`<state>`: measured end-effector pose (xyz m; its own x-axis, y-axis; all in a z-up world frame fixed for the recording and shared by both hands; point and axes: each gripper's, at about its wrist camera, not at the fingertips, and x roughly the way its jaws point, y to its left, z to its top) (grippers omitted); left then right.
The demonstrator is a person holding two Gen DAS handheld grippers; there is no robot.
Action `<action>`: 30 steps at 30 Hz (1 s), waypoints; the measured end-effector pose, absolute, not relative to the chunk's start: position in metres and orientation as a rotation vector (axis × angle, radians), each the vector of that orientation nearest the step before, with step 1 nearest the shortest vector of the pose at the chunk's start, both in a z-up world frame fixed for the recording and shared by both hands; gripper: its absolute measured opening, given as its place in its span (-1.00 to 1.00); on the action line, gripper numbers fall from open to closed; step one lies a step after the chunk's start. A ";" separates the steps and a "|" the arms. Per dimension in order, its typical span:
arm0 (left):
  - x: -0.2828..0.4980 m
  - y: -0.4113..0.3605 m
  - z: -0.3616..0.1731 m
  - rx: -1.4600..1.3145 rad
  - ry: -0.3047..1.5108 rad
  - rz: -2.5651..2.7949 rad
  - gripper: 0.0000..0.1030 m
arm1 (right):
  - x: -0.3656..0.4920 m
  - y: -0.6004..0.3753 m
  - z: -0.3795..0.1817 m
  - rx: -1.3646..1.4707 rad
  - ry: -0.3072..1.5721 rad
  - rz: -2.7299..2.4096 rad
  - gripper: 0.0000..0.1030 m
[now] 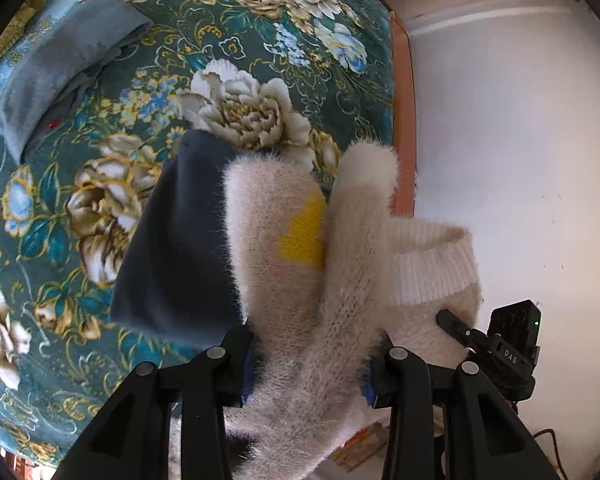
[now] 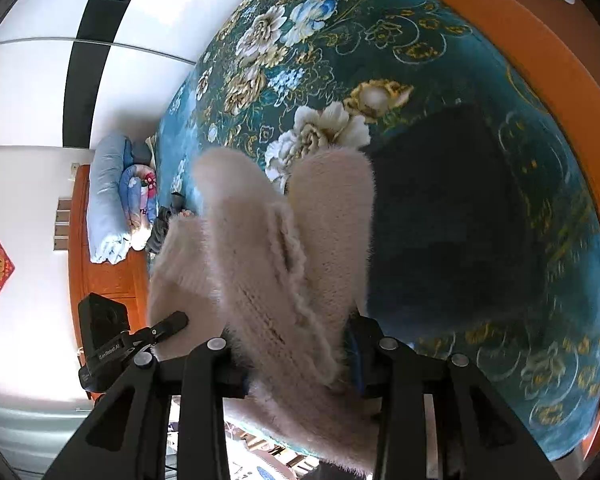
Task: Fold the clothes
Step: 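Hold the folded sweater with both grippers and carry it over the bed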
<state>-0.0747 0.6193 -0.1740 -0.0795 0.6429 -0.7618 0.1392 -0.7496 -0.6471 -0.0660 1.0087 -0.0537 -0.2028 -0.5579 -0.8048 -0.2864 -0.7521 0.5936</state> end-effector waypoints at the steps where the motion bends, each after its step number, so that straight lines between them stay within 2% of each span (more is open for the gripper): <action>1: -0.082 0.622 -0.177 -1.838 -0.835 1.892 -0.17 | -0.073 1.013 -0.057 1.844 -1.004 -2.061 -0.28; 4: -0.098 0.627 -0.189 -1.847 -0.794 1.919 -0.17 | -0.089 1.028 -0.075 1.836 -1.064 -2.057 -0.28; 12: -0.103 0.611 -0.235 -1.875 -0.952 1.885 -0.17 | -0.096 1.056 -0.119 1.825 -1.220 -2.035 -0.28; 17: -0.091 0.620 -0.194 -1.739 -0.891 1.925 -0.22 | -0.092 1.051 -0.101 1.767 -1.209 -2.040 -0.30; 23: -0.097 0.625 -0.142 -1.541 -0.821 1.955 -0.22 | -0.097 1.059 -0.055 1.571 -1.182 -2.112 -0.30; 26: -0.110 0.624 -0.163 -1.568 -0.841 1.948 -0.22 | -0.103 1.068 -0.056 1.528 -1.184 -2.158 -0.30; 30: -0.116 0.627 -0.222 -1.771 -0.875 1.885 -0.22 | -0.100 1.074 -0.099 1.668 -1.208 -2.137 -0.30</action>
